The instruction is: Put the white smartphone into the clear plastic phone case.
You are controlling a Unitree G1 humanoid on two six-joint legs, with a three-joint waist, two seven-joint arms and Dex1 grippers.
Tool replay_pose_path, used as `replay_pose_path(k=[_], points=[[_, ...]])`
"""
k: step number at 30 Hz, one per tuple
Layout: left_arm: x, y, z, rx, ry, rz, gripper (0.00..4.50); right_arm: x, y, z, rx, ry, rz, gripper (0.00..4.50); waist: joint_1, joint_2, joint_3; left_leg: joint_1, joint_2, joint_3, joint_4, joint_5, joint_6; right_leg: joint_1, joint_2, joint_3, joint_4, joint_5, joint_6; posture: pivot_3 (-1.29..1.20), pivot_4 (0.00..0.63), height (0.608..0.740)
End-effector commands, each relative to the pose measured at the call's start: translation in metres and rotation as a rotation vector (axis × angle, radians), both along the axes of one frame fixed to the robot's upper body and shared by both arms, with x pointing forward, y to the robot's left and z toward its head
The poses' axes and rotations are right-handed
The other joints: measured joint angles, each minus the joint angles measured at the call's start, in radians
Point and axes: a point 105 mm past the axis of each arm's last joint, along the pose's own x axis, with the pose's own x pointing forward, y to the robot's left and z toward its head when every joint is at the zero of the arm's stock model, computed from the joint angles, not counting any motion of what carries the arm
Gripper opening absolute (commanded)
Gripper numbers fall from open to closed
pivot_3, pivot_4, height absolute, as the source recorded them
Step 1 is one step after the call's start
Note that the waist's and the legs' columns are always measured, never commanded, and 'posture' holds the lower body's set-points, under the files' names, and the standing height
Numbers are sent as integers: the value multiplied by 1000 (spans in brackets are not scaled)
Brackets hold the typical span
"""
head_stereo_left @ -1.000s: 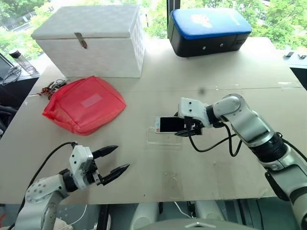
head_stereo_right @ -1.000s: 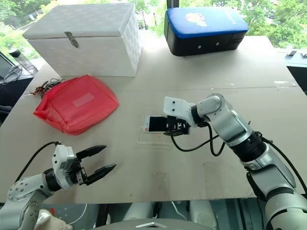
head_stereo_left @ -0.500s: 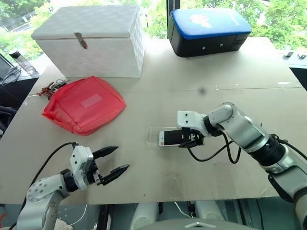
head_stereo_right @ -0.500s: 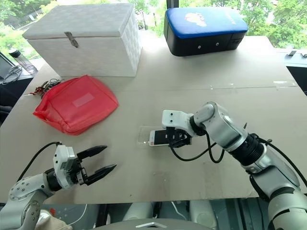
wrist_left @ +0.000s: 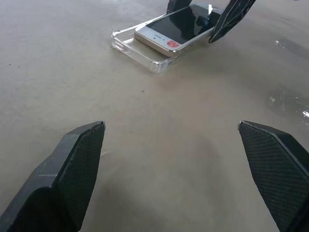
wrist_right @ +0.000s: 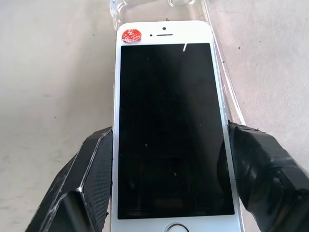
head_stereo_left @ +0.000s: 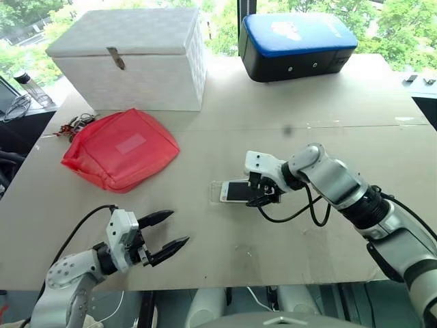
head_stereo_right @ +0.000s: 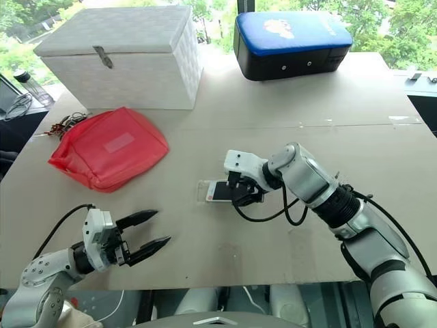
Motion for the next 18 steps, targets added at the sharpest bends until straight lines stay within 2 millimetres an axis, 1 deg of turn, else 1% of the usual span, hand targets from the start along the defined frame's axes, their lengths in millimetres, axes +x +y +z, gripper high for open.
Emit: replay_pose_path(k=[1, 7, 12, 14, 16, 17, 18], points=[[1, -3, 4, 7, -30, -1, 4500, 14, -15, -11, -104, -75, -55, 2936, 0, 0, 0, 0, 0, 0, 0, 0, 0, 0, 0, 0, 0, 0, 0, 0, 150, 740], [3, -5, 4, 7, -37, 1, 4500, 17, -16, -13, -174, -180, 26, 2936, 0, 0, -1, 0, 0, 0, 0, 0, 0, 0, 0, 0, 0, 0, 0, 0, 150, 740], [4, -7, 5, 6, -42, 2, 4500, 19, -14, -14, -198, -222, 69, 2936, 0, -1, -1, 1, 0, 0, 0, 0, 0, 0, 0, 0, 0, 0, 0, 0, 150, 740], [5, -7, 5, 5, -43, 3, 4500, 16, -10, -13, -183, -208, 97, 2936, 0, -1, -1, 1, 0, 0, 0, 0, 0, 0, 0, 0, 0, 0, 0, 0, 150, 740], [5, -8, 5, 5, -44, 5, 4500, 16, -9, -12, -172, -210, 98, 3965, 0, -1, -1, 1, 0, 0, 0, 0, 0, 0, 0, 0, 0, 0, 0, 0, 150, 740], [5, -8, 5, 5, -45, 6, 4500, 18, -9, -11, -168, -216, 92, 4272, 0, -1, -1, 1, 0, 0, 0, 0, 0, 0, 0, 0, 0, 0, 0, 0, 150, 740], [5, -8, 5, 5, -46, 7, 4500, 20, -10, -9, -161, -228, 78, 4398, 0, -1, -2, 1, 0, 0, 0, 0, 0, 0, 0, 0, 0, 0, 0, 0, 150, 740]])
